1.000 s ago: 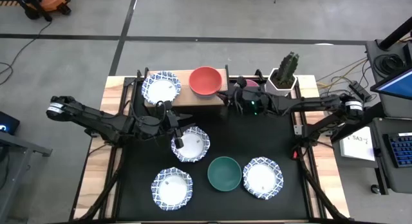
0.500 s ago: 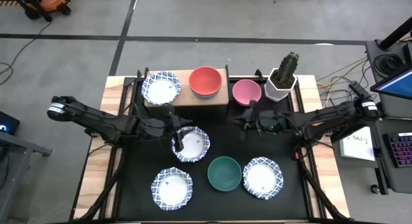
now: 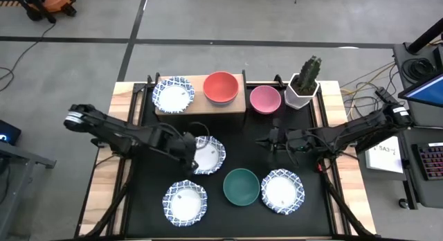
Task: Place and stack bowls onto a shelf
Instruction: Stack the white patterned bowl on top of the white patterned bowl on the shelf
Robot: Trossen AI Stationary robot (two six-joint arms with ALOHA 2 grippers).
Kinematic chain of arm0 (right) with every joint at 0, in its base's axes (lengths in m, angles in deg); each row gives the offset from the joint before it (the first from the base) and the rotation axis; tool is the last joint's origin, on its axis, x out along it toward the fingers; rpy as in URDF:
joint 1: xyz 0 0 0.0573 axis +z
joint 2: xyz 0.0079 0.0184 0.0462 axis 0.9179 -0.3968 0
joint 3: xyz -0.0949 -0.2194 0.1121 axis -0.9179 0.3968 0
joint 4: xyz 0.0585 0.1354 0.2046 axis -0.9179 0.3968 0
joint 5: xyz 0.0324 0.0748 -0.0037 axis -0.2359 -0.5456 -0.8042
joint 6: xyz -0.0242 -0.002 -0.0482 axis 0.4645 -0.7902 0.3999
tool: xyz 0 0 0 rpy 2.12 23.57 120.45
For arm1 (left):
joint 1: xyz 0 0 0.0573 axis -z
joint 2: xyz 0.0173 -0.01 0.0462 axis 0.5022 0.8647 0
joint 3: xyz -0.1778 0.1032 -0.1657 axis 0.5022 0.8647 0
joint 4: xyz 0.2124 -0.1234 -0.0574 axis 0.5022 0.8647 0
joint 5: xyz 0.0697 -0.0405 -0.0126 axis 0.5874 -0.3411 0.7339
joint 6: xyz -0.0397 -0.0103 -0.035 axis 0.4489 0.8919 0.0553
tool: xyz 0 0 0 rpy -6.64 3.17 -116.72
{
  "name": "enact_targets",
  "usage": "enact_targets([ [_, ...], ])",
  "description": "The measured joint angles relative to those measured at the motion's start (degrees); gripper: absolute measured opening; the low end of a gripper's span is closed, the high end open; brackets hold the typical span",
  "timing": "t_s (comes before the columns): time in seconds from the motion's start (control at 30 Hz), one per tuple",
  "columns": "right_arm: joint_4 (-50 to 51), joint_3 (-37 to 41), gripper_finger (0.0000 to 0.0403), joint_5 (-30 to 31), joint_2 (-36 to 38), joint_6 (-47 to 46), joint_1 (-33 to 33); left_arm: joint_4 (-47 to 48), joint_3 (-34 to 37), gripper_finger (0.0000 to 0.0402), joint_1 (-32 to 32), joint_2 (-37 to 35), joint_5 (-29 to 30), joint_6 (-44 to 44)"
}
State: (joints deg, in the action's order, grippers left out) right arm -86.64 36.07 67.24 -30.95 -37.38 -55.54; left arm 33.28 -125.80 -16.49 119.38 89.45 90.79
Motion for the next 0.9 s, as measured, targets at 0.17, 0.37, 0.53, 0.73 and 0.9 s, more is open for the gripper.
enact_targets([
  [0.17,0.0,0.2,0.0009,-0.1,-0.2,0.1,0.1,1.9,1.7,0.0134,1.0,4.4,-6.6,5.2],
  [0.37,0.2,0.2,0.0009,-1.0,0.0,0.2,0.8,1.9,2.4,0.0152,0.9,5.9,-3.1,7.4],
  [0.53,0.2,0.2,0.0009,-2.0,0.0,0.0,1.1,1.9,2.4,0.0159,0.7,5.8,-1.2,9.8],
  [0.73,0.2,0.2,0.0009,-2.0,0.0,-0.4,1.1,4.7,2.4,0.0176,0.0,5.8,-2.6,11.2],
  [0.9,0.2,0.2,0.0009,-2.0,0.0,-0.4,1.1,4.8,2.4,0.0194,-1.1,5.7,0.4,11.7],
])
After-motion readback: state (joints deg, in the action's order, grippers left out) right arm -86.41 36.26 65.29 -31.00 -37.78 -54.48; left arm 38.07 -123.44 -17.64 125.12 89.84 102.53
